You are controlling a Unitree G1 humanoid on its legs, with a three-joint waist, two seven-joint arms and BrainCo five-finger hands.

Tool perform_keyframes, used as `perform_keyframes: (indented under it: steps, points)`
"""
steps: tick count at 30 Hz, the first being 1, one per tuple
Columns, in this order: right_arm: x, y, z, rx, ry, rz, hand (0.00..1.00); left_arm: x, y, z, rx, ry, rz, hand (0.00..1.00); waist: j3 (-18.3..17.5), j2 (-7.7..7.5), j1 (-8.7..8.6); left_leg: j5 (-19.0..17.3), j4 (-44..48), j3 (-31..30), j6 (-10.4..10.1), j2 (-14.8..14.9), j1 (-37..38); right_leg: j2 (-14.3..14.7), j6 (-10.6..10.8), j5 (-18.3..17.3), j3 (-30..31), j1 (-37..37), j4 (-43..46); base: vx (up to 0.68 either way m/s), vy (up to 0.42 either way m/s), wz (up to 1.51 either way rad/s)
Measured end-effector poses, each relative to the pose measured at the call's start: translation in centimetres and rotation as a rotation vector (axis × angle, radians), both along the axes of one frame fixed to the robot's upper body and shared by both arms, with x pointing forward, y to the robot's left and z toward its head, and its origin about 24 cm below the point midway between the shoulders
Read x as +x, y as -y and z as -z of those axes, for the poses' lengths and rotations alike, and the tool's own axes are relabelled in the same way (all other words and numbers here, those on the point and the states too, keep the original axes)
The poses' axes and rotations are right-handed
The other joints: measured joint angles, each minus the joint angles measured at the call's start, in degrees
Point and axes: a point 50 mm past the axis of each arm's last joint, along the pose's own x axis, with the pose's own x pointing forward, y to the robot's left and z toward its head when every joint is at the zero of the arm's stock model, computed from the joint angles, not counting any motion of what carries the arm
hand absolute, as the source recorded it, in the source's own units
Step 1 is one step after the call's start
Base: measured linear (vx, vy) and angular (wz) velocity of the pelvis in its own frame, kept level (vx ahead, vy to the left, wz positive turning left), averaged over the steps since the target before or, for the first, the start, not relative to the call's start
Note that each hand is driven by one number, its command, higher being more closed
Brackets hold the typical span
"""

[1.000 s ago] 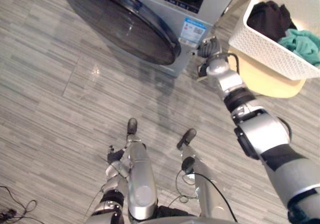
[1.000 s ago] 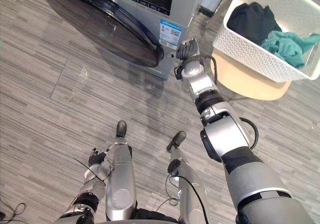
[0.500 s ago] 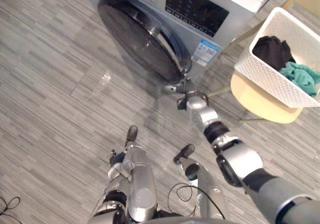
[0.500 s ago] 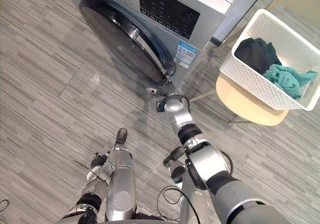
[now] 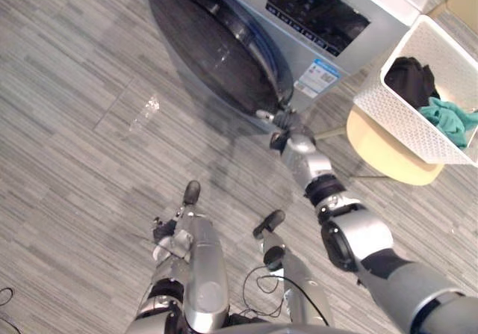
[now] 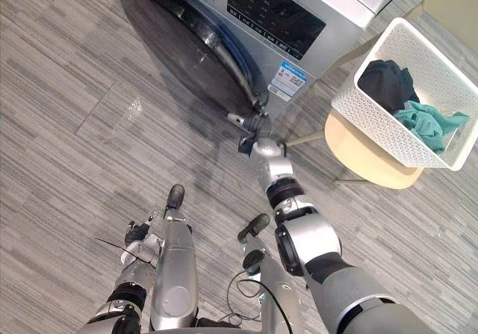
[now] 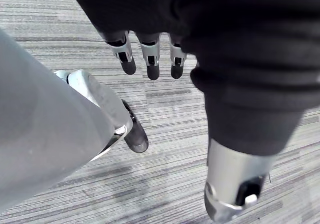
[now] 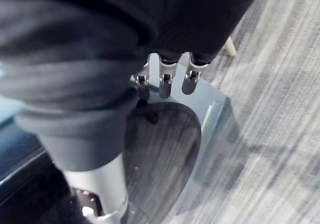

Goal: Pick up the laundry basket with both hands and put the clothes into the washing machine.

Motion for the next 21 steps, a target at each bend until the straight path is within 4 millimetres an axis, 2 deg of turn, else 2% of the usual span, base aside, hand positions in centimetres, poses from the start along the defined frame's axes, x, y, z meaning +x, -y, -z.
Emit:
perform_keyframes:
  steps: [1,4,6,8,9,10,11,12,13,14,15,16,18,21]
  points:
    - [-0.2,-0.6,-0.3,-0.013,0.022,-0.021,0.0,-0.1,-0.4,0.0,-0.006,0.002,-0.025,0.0,0.42,-0.52,-0.31,-0.01,0.0,0.19,-0.01,0.09,0.06,0.11,0.0,0.02,0.24,-0.02,-0.16,0.08,0.002,-0.09]
    - [-1.7,-2.6,0.8,0.006,0.058,-0.104,0.0,0.3,-0.7,-0.2,-0.003,0.004,-0.024,0.0,1.31,-1.8,-0.31,-0.08,-0.08,0.8,-0.1,1.13,0.29,1.08,0.0,0.01,0.81,-0.05,-0.74,0.07,-0.021,-0.17]
    - [-3.2,-4.2,2.2,0.028,0.061,-0.183,0.0,0.3,-0.8,-0.3,0.004,0.004,-0.012,0.0,1.42,-2.04,-0.28,-0.21,-0.1,1.58,-0.27,1.88,0.94,1.65,0.12,-0.35,1.4,-0.01,-0.79,0.06,-0.034,-0.24]
    - [-6.2,-7.2,5.1,0.041,0.016,-0.337,0.0,0.5,-0.7,-0.4,0.025,0.008,0.024,0.0,1.47,-1.97,-0.24,-0.26,-0.29,2.55,-0.31,2.57,1.94,1.87,-0.52,-1.2,1.77,-0.04,0.1,0.06,-0.042,-0.19]
    - [-7.1,-8.1,5.8,0.045,-0.006,-0.4,0.0,0.6,-0.6,-0.5,0.035,0.01,0.037,0.0,1.47,-1.95,-0.23,-0.28,-0.39,2.54,-0.32,2.69,2.12,1.93,-0.51,-1.51,1.74,-0.03,0.39,0.03,-0.03,-0.05]
    - [-9.3,-10.8,6.8,0.012,-0.027,-0.622,0.0,1.1,-0.2,-0.8,0.052,0.023,0.072,0.0,1.74,-1.51,0.33,-0.54,-0.83,2.42,-0.26,3.05,2.33,2.07,-0.7,-2.16,1.39,-0.04,0.82,0.02,-0.032,0.05]
    - [-10.6,-12.4,6.9,0.018,-0.028,-0.738,0.0,1.4,0.2,-1.1,0.058,0.036,0.092,0.0,2.0,-1.09,1.12,-0.59,-1.05,2.33,-0.33,3.28,2.26,2.19,-0.97,-2.45,1.16,-0.08,0.99,0.03,-0.041,0.14]
    - [-13.5,-15.9,6.3,0.066,-0.016,-0.936,0.0,2.5,1.2,-1.8,0.067,0.065,0.137,0.0,2.69,0.05,3.43,-0.82,-1.31,1.77,-0.6,3.55,1.83,2.4,-1.17,-2.65,0.39,-0.12,1.18,0.05,-0.045,0.36]
    - [-16.3,-18.6,4.8,0.11,0.04,-1.108,0.0,3.5,2.6,-2.5,0.051,0.099,0.17,0.0,3.62,1.64,5.66,-0.72,-2.04,0.6,-0.51,3.29,1.39,2.04,-0.95,-3.3,-0.99,-0.14,2.23,0.05,-0.026,0.49]
    - [-17.5,-19.3,4.2,0.123,0.072,-1.191,0.0,3.9,3.4,-2.8,0.046,0.115,0.19,0.0,3.88,2.1,6.67,-0.53,-2.4,0.18,-0.24,2.94,1.09,1.41,-0.81,-3.96,-1.83,-0.34,3.15,0.1,0.023,0.78]
    - [-19.5,-20.1,3.3,0.138,0.119,-1.319,0.0,3.8,3.8,-2.7,0.043,0.119,0.211,0.0,3.91,2.29,8.1,0.54,-3.0,-0.17,0.8,2.02,0.87,-0.72,-0.44,-6.02,-3.3,-0.77,6.41,0.07,0.035,0.69]
    - [-19.8,-20.2,3.2,0.14,0.124,-1.334,0.0,3.5,3.8,-2.5,0.046,0.107,0.215,0.0,3.88,2.24,7.98,0.68,-2.87,-0.49,0.56,1.55,0.89,-1.61,-0.08,-6.84,-3.67,-0.7,7.82,0.11,0.095,0.73]
    - [-18.2,-19.6,3.8,0.135,0.092,-1.261,0.0,2.6,3.5,-1.7,0.074,0.07,0.233,0.0,3.75,1.83,7.55,0.84,-2.01,-1.02,0.26,-0.67,0.83,-4.62,0.65,-8.0,-4.36,-0.7,10.75,0.09,0.113,0.41]
    - [-16.4,-18.8,3.8,0.157,0.083,-1.178,0.0,2.6,3.2,-1.8,0.123,0.055,0.279,0.0,3.86,1.63,7.08,0.8,-1.39,-0.87,0.34,-1.92,0.74,-5.82,0.95,-7.74,-4.24,-0.44,11.01,0.04,0.078,0.13]
